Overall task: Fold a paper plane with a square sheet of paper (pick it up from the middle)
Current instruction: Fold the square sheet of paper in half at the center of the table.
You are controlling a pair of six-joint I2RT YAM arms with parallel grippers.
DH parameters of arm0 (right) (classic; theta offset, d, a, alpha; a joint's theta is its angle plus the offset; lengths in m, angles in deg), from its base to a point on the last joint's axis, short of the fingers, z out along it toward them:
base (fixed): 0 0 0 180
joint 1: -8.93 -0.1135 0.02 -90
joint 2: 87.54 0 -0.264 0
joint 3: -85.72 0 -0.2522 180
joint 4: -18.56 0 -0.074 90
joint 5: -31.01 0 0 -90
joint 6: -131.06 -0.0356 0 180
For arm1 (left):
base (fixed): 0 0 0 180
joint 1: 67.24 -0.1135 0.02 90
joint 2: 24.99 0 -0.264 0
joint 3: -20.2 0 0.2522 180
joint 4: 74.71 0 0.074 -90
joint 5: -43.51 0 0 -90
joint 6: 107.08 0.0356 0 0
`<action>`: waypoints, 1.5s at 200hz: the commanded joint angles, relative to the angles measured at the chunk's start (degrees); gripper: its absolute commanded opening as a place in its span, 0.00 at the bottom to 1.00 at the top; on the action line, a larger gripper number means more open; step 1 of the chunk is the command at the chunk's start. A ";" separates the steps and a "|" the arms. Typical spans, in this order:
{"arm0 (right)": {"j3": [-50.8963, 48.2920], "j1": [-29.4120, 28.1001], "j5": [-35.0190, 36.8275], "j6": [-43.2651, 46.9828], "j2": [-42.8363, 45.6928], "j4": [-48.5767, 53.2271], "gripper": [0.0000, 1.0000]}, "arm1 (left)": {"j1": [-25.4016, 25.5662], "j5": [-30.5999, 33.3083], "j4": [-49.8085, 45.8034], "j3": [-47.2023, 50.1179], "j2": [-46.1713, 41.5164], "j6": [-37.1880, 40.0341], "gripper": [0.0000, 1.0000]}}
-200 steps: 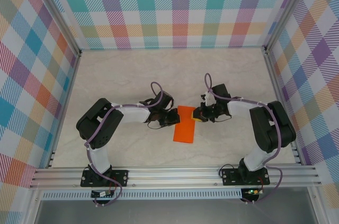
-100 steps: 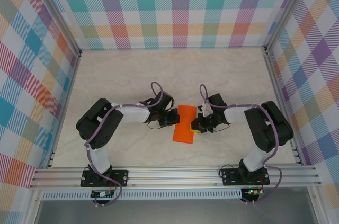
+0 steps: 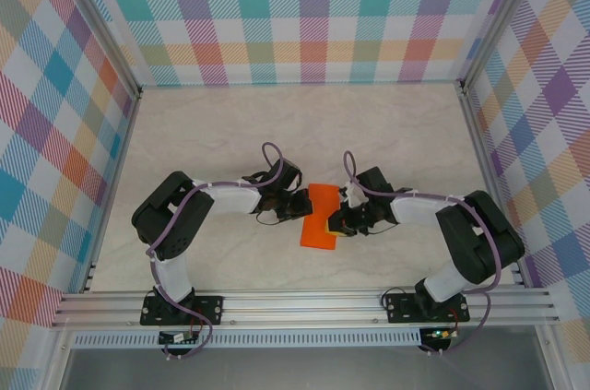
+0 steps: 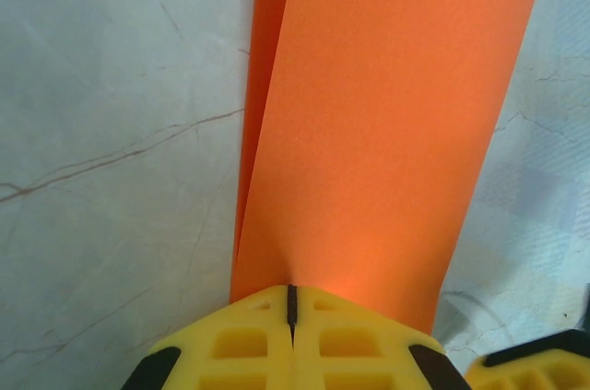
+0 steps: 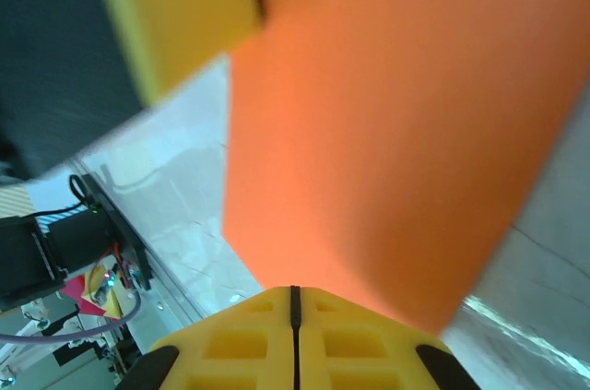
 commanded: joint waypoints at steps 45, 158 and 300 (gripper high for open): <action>-3.09 -2.02 2.92 -3.44 2.38 0.40 0.06 | 0.49 3.42 -7.30 2.27 -0.22 0.81 0.00; -6.22 -6.38 12.56 -7.91 2.11 1.40 0.09 | 0.41 2.96 -6.88 1.98 -0.57 0.35 0.00; 10.66 -5.68 21.91 -6.84 4.59 14.18 0.24 | 0.57 7.59 -7.41 4.59 -11.33 -2.13 0.12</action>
